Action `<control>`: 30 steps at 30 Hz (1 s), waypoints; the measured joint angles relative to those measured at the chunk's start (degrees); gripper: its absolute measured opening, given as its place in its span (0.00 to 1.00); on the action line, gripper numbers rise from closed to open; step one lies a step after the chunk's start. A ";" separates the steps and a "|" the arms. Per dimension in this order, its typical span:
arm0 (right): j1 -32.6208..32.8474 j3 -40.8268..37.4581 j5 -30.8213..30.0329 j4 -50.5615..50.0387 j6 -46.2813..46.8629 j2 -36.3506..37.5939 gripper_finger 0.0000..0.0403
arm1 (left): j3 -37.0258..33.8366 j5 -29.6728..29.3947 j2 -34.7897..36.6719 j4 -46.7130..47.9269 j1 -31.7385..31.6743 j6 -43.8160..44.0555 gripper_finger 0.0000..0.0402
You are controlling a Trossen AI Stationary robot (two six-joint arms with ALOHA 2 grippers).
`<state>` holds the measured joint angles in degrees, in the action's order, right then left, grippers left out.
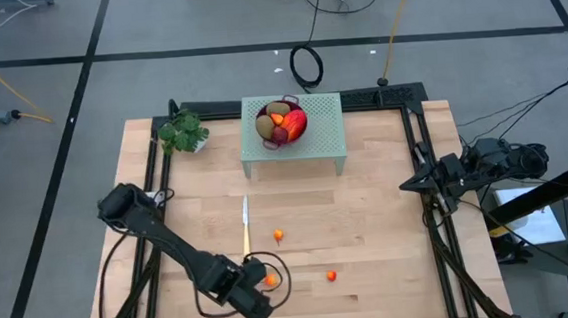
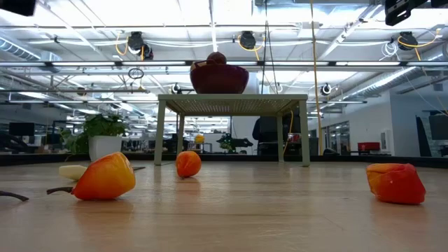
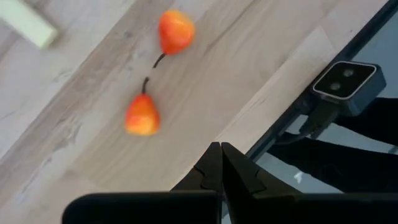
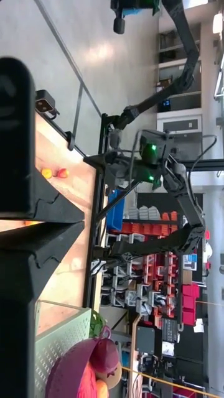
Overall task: Pick & Place Fruit
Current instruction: Put the pear into the strainer bowl on the shelf
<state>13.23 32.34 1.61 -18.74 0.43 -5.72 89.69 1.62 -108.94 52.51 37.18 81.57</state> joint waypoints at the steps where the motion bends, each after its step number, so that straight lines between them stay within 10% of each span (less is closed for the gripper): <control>1: -0.01 0.00 0.00 0.00 -0.01 0.00 0.00 | 0.65 0.08 -0.86 0.60 -0.01 -0.40 0.00; 8: -0.01 0.00 -0.04 0.02 -1.83 0.00 0.00 | 1.16 7.38 -3.26 2.68 -0.47 -0.40 0.00; 18: -0.02 0.02 -0.02 0.02 -2.60 0.00 0.00 | 1.18 2.20 -3.02 4.05 -0.49 -0.12 0.08; 30: -0.01 0.02 -0.02 0.01 -2.60 0.00 0.00 | 0.46 -3.32 -3.02 4.20 -0.52 3.02 0.54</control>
<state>13.21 32.36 1.58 -18.73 -2.17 -5.72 90.14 -1.70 -111.96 56.71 36.66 84.59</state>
